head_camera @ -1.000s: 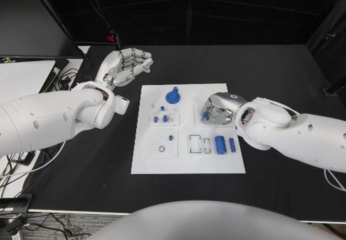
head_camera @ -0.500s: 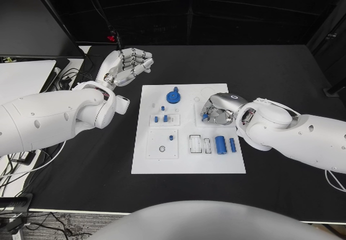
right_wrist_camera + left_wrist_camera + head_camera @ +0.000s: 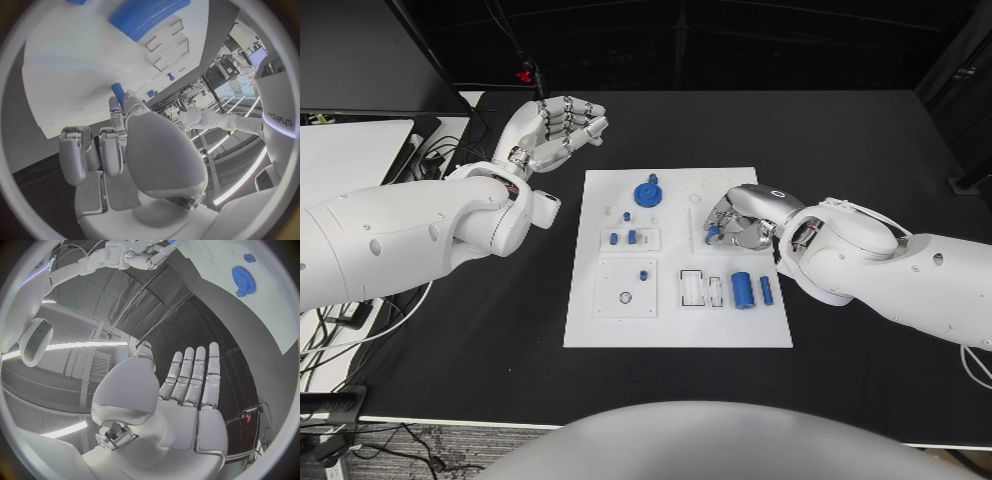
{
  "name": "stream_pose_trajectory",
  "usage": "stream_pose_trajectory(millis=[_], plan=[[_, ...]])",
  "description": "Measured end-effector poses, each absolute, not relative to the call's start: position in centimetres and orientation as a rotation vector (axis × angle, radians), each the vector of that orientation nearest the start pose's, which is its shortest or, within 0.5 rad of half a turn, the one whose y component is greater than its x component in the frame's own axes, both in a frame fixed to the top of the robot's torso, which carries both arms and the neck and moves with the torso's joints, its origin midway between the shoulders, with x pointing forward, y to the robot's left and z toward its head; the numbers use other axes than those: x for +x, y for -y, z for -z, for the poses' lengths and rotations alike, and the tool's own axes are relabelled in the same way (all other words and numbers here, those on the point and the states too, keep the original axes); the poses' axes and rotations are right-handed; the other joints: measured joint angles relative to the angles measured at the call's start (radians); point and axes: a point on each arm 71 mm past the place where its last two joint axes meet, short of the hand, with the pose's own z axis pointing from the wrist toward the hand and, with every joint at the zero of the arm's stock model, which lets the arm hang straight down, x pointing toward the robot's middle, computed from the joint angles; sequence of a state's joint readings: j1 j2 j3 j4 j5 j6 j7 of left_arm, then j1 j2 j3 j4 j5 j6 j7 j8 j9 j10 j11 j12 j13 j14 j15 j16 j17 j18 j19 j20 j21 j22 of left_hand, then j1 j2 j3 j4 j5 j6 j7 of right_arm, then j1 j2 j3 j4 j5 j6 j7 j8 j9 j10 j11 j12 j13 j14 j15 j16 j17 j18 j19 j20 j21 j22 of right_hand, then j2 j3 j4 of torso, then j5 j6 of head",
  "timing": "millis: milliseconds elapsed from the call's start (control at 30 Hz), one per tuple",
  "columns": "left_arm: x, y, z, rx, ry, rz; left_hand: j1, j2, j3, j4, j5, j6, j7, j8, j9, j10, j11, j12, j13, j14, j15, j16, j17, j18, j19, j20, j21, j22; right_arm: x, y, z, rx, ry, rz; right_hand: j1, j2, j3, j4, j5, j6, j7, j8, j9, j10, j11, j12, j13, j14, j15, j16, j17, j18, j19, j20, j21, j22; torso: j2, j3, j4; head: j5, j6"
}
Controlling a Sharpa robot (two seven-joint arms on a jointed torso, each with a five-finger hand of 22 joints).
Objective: Assemble the parts on the task board
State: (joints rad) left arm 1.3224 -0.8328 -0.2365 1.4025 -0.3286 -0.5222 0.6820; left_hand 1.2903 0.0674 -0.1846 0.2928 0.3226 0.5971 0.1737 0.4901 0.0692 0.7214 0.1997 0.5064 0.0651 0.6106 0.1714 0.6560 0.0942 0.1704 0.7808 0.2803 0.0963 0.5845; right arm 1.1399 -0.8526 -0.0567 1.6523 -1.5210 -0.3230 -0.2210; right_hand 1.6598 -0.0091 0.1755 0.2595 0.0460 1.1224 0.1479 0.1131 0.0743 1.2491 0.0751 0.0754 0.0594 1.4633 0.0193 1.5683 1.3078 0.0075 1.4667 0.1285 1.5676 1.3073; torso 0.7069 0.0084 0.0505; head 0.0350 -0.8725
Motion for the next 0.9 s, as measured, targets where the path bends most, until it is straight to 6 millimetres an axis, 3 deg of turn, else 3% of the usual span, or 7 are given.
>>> stream_pose_trajectory(millis=[533,900], plan=[[50.3,-24.4,16.8,-0.513,-1.226,1.297,0.004,0.004,0.0,0.0,0.0,0.0,0.0,0.0,0.0,0.0,0.0,0.0,0.0,0.0,0.0,0.0,-0.002,0.0,0.0,0.0,0.0,-0.001,43.1,18.1,19.3,-0.091,-1.694,-0.726,-0.004,-0.007,0.003,0.003,-0.001,0.002,-0.001,0.002,0.0,0.0,0.0,0.0,0.001,0.0,0.0,0.0,0.0,0.0,0.0,0.0,0.0,0.0,-0.001,-0.0005,-0.0001,0.0,0.0],[50.4,-24.3,16.9,-0.512,-1.227,1.297,0.004,0.004,0.0,0.0,0.0,0.0,0.0,0.0,0.0,0.0,0.0,0.0,0.0,0.0,0.0,0.0,-0.002,0.0,0.0,0.0,0.0,-0.001,42.2,16.2,17.8,-0.099,-1.646,-0.823,-0.006,-0.011,0.003,0.003,-0.002,0.005,-0.001,0.002,0.0,0.0,0.0,0.0,0.001,0.0,0.0,0.0,0.0,0.0,0.0,0.0,0.0,0.0,-0.001,-0.0004,0.0003,0.014,0.0]])
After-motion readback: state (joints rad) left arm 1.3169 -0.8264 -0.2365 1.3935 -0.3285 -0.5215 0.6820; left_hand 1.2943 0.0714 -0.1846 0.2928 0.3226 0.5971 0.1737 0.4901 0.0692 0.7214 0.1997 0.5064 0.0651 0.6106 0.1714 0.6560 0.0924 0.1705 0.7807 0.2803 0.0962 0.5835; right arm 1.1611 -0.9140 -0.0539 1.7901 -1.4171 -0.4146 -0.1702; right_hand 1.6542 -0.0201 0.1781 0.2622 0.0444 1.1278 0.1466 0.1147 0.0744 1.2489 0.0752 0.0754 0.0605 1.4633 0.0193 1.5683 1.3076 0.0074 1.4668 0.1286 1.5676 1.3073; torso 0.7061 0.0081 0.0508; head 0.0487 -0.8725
